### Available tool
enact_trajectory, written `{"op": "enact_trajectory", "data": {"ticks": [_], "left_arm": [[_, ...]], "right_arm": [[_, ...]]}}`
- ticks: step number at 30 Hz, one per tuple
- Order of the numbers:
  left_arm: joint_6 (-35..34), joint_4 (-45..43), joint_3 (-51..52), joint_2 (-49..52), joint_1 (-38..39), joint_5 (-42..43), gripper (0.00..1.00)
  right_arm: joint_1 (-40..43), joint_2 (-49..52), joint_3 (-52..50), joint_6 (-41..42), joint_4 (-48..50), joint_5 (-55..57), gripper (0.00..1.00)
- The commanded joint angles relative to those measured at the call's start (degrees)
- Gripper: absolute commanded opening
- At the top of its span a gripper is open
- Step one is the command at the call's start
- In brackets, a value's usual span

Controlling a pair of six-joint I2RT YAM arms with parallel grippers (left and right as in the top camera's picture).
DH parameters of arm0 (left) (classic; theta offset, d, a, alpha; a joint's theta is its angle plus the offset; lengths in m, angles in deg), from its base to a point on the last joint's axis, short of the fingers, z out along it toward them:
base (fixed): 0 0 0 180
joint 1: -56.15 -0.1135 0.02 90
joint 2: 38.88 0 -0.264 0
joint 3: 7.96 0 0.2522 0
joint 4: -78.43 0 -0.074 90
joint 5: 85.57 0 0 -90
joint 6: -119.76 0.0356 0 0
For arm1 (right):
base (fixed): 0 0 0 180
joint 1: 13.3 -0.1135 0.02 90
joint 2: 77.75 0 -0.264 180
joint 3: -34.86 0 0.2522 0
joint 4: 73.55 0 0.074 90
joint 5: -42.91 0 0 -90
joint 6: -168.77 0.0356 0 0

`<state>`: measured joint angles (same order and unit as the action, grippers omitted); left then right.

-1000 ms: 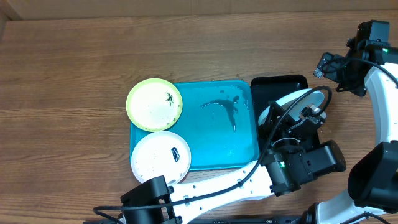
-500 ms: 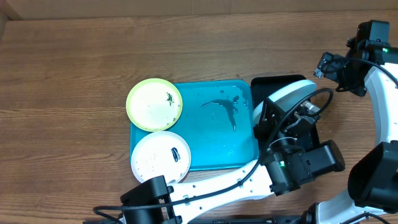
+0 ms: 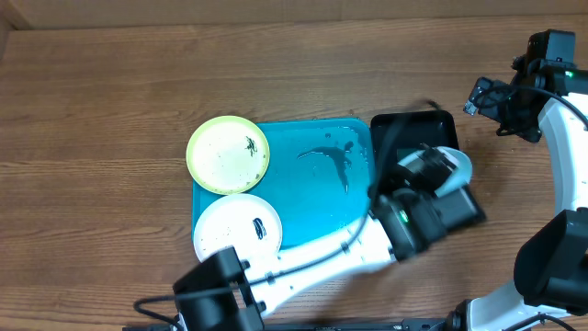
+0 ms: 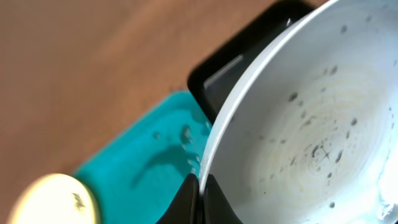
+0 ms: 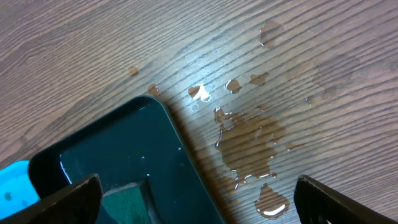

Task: Clean dirty plates on tray and stack at the side
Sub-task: 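Carry the plate left and set it on the table beside the tray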

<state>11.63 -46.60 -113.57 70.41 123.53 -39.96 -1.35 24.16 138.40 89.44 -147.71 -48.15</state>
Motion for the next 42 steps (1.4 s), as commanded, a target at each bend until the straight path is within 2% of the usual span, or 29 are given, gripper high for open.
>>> {"op": "enact_trajectory", "data": {"ticks": [1,2,3,5,10,13,20,29,35,38,42], "left_arm": [[-6.51,1.99,-1.27,0.2,-8.31,22.73,0.04],[-6.56,2.36,-1.27,0.2,-10.49,26.71,0.04],[-6.54,3.02,-1.27,0.2,-14.75,35.76,0.04],[-6.51,3.39,-1.27,0.2,-19.02,44.46,0.04],[-6.29,4.52,-1.27,0.2,-30.56,62.69,0.04],[-6.27,6.58,-1.27,0.2,-40.52,71.25,0.04],[-6.1,12.63,-1.25,0.2,-59.63,70.93,0.04],[-6.36,14.16,-1.25,0.2,-82.25,67.91,0.04],[-6.36,16.02,-0.68,0.2,-91.58,57.4,0.04],[-6.67,15.91,0.98,0.2,-94.14,52.17,0.04],[-10.69,14.36,4.63,0.2,-95.49,44.7,0.04]], "right_arm": [[-0.09,0.13,0.24,0.22,0.28,0.57,1.0],[-0.09,0.13,0.24,0.22,0.28,0.57,1.0],[-0.09,0.13,0.24,0.22,0.28,0.57,1.0],[-0.09,0.13,0.24,0.22,0.28,0.57,1.0],[-0.09,0.13,0.24,0.22,0.28,0.57,1.0],[-0.09,0.13,0.24,0.22,0.28,0.57,1.0],[-0.09,0.13,0.24,0.22,0.28,0.57,1.0],[-0.09,0.13,0.24,0.22,0.28,0.57,1.0],[-0.11,0.13,0.24,0.22,0.31,0.57,1.0],[-0.2,0.13,0.24,0.22,0.26,0.57,1.0],[-0.2,0.13,0.24,0.22,0.31,0.57,1.0]]}}
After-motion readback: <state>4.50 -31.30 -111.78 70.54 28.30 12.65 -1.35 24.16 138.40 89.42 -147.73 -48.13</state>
